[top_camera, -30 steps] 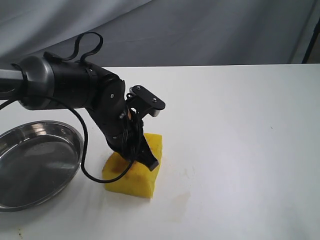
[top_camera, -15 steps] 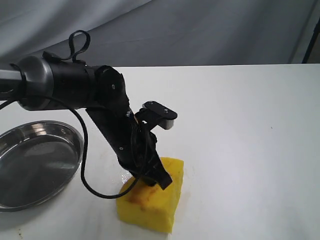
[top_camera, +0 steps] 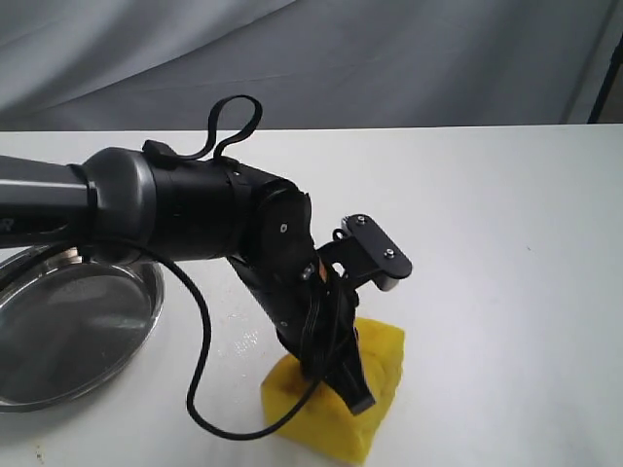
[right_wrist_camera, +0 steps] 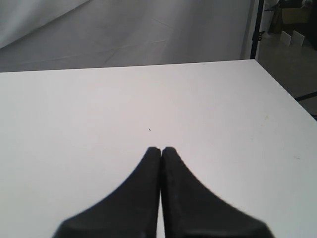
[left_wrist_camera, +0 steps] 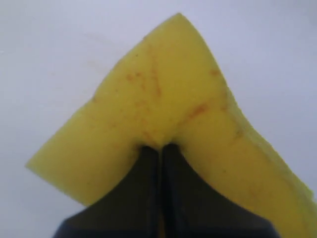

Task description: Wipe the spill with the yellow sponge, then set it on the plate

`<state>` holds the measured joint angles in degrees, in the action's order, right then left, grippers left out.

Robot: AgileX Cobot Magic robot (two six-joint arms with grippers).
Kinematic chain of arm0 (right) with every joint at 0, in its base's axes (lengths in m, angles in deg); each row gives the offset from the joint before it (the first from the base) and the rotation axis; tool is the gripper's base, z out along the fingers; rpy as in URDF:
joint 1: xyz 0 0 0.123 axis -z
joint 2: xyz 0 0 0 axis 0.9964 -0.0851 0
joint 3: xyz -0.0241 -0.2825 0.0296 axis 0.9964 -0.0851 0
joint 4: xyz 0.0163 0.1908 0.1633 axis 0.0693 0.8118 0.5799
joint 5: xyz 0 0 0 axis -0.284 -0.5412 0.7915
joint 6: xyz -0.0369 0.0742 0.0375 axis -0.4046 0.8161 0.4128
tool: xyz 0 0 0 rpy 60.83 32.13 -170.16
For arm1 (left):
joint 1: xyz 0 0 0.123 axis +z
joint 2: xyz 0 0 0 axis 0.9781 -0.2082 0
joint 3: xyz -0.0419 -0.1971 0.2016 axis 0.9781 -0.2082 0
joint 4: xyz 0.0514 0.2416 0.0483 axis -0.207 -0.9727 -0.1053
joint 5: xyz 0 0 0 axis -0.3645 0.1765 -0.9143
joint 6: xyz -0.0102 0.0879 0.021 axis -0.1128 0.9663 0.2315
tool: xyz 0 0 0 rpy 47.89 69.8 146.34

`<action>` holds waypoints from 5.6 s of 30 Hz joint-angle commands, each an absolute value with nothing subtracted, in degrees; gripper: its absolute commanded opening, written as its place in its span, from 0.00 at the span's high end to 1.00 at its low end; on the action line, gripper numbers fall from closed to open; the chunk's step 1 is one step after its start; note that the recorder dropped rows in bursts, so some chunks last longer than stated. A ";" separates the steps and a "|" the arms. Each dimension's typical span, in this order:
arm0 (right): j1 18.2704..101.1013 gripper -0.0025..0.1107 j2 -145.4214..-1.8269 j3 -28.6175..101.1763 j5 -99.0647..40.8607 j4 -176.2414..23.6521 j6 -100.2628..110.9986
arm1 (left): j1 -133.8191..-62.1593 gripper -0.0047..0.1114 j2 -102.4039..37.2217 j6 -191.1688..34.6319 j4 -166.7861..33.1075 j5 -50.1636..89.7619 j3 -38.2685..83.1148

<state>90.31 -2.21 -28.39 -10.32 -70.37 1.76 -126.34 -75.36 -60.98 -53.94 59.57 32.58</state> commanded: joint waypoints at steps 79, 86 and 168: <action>90.19 0.98 -1.97 -28.62 -10.35 -70.79 1.93 | -109.93 0.96 -84.18 -86.09 -60.21 59.49 40.03; 90.19 0.98 -1.97 -28.62 -10.35 -70.79 1.93 | -122.87 0.96 -84.18 -83.65 -60.10 63.36 40.03; 90.19 0.98 -1.97 -28.62 -10.35 -70.79 1.93 | -127.85 0.96 -84.18 -84.39 -55.58 66.40 40.03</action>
<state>90.31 -2.21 -28.39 -10.32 -70.37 1.76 -129.08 -83.17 -79.15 -48.41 61.70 40.64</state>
